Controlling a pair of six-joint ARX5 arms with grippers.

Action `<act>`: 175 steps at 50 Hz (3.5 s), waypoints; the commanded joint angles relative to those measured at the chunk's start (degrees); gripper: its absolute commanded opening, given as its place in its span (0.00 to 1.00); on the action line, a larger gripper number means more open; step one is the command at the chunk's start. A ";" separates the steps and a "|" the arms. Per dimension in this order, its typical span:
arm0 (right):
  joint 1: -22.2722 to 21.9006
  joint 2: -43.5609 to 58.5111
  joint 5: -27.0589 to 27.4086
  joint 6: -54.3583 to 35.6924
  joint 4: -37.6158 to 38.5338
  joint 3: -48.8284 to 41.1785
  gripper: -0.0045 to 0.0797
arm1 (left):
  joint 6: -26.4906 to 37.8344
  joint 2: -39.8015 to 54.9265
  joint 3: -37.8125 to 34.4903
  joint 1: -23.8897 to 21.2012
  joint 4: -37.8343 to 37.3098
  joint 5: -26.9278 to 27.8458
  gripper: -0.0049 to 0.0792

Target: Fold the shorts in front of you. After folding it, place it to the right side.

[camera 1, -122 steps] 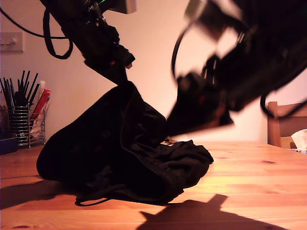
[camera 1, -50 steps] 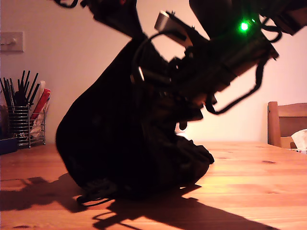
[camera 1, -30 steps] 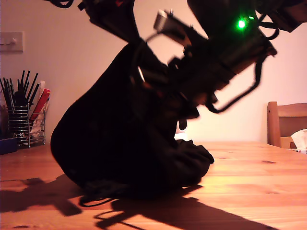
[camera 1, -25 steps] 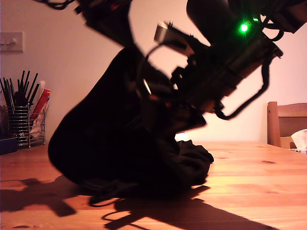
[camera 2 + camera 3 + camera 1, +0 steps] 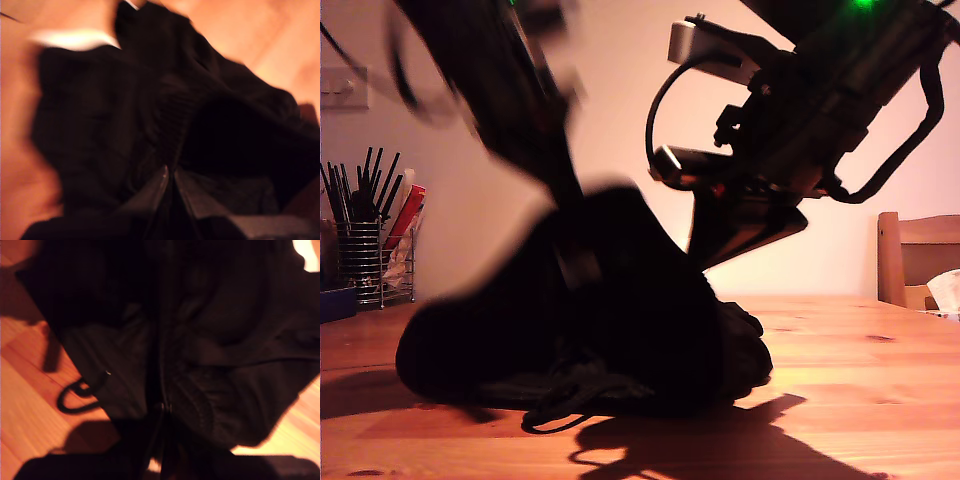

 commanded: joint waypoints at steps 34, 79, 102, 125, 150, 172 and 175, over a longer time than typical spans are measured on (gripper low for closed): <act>-2.54 0.13 3.87 -4.07 -3.30 0.33 0.04 | 0.20 2.95 0.00 1.11 -2.75 15.72 0.47; -5.38 0.15 0.31 -5.92 -0.13 0.33 0.04 | 15.72 1.22 -1.73 2.71 -32.94 5.66 0.03; -5.86 0.15 -1.18 -5.92 -0.44 0.33 0.04 | 9.25 -27.93 -26.01 3.74 -0.59 5.29 0.04; -5.86 0.15 -1.29 -5.92 -0.20 0.33 0.04 | 15.45 -38.66 -44.54 4.11 18.25 -1.88 0.04; -5.86 0.15 -2.34 -5.88 1.49 0.33 0.04 | 40.19 -24.46 -44.54 4.11 26.43 -2.82 0.61; -5.86 0.15 -2.34 -5.90 2.14 0.33 0.04 | 46.38 -16.72 -44.54 7.15 35.89 -2.51 0.61; -5.86 0.15 -2.34 -5.90 2.29 0.33 0.04 | 47.28 -15.87 -44.52 7.69 37.73 -2.51 0.61</act>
